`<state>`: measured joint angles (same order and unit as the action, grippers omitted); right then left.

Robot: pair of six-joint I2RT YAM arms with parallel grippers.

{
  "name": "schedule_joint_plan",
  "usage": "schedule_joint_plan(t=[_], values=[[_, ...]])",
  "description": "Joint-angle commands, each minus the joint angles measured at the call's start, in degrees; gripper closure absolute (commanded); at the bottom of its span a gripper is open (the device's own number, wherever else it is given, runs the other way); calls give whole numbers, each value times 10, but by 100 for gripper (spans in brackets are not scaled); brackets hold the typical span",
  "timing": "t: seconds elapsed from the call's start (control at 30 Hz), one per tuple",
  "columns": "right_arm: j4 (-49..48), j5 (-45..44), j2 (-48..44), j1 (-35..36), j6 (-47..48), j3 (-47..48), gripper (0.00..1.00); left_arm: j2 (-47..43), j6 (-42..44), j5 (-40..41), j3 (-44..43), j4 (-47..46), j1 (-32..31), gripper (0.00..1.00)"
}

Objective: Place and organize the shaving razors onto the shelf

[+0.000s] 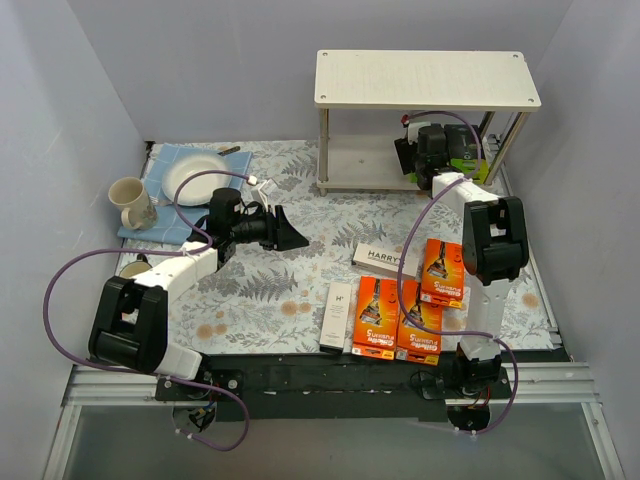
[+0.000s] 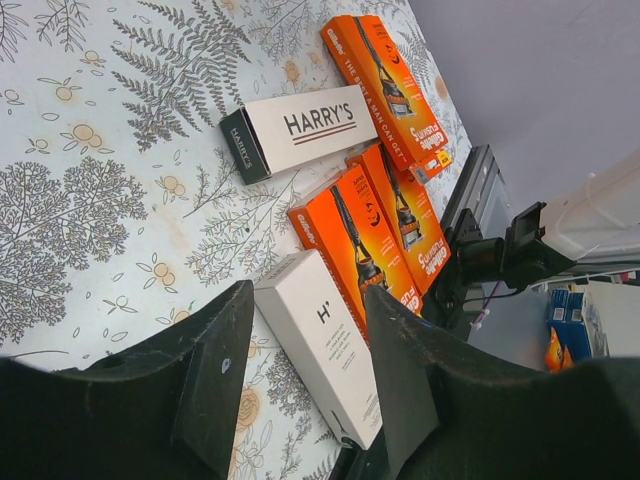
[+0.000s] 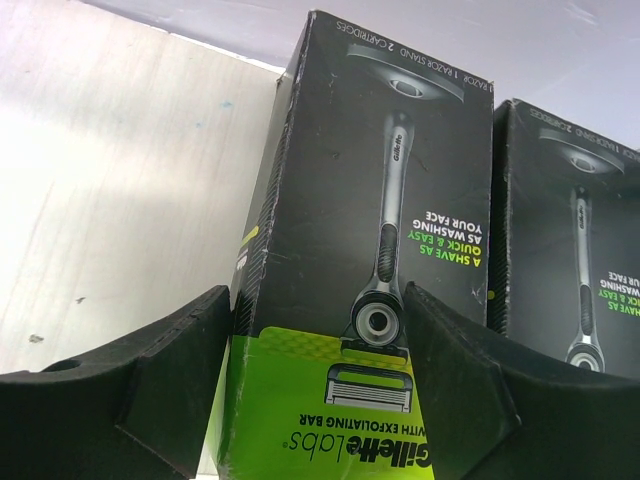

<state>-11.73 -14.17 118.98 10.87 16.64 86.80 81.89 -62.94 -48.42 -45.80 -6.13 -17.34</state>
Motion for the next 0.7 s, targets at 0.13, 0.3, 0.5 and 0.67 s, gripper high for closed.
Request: schedule_joint_plan(t=[0.13,0.3,0.5,0.67], values=[[37,-19,5,-28,-9,-20,25,0,6,2,-13,-6,3,52],[40,-7,-1,-30,-1,-30,25,-1,14,5,-10,-3,4,52],[41,-7,-23,-45,-12,-40,25,2,22,12,-20,7,3,51],[55,70,-76,-44,0,-37,23,13,28,12,-43,13,3,49]])
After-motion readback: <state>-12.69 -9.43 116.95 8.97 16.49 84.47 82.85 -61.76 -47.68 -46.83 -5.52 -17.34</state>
